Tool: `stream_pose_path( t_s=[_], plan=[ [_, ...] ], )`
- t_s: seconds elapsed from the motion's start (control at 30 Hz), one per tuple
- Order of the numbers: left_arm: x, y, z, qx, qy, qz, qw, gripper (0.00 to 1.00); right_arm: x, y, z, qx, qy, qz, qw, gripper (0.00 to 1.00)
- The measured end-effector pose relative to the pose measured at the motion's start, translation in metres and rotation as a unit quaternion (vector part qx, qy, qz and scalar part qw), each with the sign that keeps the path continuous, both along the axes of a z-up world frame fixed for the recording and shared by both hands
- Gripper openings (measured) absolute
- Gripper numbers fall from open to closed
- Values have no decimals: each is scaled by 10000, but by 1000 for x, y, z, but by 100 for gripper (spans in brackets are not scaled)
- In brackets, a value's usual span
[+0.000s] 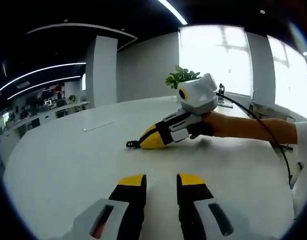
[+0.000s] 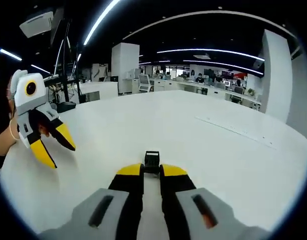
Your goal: Snap the two parts of the plastic buckle together until the buckle closes and remains connected.
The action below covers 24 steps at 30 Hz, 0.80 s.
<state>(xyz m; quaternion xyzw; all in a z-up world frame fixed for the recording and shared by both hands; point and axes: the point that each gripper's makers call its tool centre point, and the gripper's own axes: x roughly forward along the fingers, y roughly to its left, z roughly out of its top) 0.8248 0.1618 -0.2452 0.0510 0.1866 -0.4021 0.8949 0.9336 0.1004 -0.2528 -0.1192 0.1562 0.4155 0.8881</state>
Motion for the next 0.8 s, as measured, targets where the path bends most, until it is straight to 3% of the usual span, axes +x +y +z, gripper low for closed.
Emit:
stream_pose_path(
  t_s=[0.5,0.8],
  plan=[
    [1,1,3,-134,41,33,9999,23,1,0,-3,1,44,96,9999,13],
    [1,4,2,-104,43,78,9999,23,-2,3,-3,35,47,239,9997,22]
  ],
)
